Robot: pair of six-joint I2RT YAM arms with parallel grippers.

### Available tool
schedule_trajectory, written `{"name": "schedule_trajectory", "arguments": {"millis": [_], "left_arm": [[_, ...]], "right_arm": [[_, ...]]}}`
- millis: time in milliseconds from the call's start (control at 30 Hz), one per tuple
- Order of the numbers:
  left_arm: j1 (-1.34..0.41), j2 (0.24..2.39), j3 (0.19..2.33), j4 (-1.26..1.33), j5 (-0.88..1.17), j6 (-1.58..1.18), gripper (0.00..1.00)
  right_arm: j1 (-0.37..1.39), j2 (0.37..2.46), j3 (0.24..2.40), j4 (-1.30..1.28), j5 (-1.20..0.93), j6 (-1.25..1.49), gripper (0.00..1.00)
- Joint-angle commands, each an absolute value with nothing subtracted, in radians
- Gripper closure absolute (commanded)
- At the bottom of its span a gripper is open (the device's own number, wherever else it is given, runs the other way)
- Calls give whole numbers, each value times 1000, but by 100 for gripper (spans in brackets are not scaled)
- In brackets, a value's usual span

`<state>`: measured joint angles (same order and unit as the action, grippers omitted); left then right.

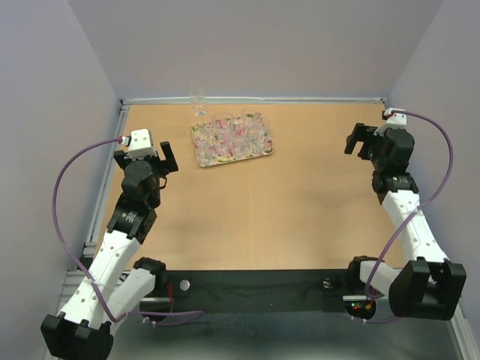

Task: Place the glasses into the tray
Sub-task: Place the glass into the tray

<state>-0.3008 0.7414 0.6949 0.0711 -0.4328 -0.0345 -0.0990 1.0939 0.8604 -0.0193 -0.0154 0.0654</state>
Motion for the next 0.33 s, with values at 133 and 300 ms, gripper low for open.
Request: {"name": "schedule_trajectory", "arguments": {"millis": [133, 300], "left_arm": [[-298, 716, 689, 115, -426, -28, 1], [-298, 709, 686, 117, -423, -28, 1]], "right_arm": [[-110, 1072, 839, 72, 109, 109, 0], [-110, 1081, 833, 81, 159, 129, 0]]}}
